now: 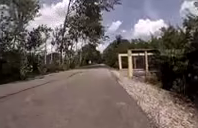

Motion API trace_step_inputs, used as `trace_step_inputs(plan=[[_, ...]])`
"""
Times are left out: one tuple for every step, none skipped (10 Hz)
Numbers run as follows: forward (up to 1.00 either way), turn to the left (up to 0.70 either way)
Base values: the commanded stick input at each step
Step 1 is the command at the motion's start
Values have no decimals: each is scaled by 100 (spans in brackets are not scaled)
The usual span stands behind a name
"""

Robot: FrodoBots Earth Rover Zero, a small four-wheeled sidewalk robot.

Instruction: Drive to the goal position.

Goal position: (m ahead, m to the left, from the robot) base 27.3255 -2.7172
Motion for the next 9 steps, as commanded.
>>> trace_step_inputs(plan=[[70, 0], [70, 0], [70, 0], [70, 0], [70, 0], [70, 0], [70, 0], [70, 0], [70, 0]])
